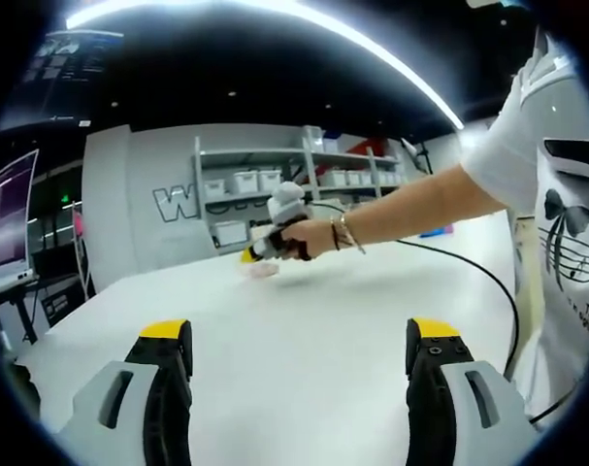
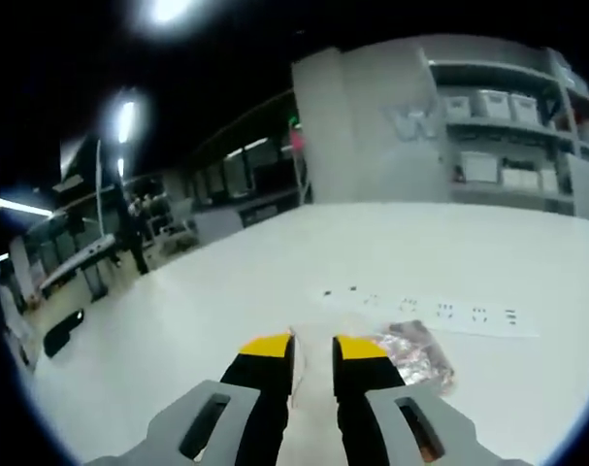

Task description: Open the resealable bag by pulling the two sides of the seal apart until the entire bag opening is separated and visibly accessible.

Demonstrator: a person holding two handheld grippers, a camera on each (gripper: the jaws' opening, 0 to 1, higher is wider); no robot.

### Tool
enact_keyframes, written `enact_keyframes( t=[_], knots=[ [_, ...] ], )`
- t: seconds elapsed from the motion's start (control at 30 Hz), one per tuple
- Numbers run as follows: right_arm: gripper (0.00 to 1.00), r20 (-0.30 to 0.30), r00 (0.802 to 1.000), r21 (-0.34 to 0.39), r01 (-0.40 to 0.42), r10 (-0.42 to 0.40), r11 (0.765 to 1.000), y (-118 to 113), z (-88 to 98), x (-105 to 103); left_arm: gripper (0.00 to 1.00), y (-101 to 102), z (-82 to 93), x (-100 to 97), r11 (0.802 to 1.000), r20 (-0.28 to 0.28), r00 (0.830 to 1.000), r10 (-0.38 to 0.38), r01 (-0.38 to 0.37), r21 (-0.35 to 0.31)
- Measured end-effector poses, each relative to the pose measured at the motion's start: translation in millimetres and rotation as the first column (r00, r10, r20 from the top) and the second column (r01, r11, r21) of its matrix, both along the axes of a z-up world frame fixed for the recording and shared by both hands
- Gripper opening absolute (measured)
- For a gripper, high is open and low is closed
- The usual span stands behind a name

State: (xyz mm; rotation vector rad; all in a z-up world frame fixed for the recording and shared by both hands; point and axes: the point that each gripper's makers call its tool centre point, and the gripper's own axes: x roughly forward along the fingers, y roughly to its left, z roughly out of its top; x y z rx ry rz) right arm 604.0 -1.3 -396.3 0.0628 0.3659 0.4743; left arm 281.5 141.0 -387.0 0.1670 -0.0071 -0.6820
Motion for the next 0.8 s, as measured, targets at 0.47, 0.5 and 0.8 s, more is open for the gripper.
enact_keyframes(
  t=[0.47,0.5,0.8],
  knots=[
    [0.14,0.062,0.998,-0.048,-0.024,0.027,0.999,1.7,7.2,-13.3,0.89,0.4,0.7,-3.3,1.0,0.004,1.0,0.001,-0.001,-0.006],
    [0.14,0.065,0.998,-0.045,-0.024,0.027,0.999,1.0,7.6,-14.3,0.89,0.0,1.0,-3.6,1.0,0.004,1.0,-0.001,0.001,-0.006],
    [0.16,0.076,0.997,-0.023,0.001,0.001,1.0,-11.2,8.6,-20.6,0.89,1.6,3.5,-7.4,1.0,0.011,1.0,0.008,-0.008,-0.002]
  ],
)
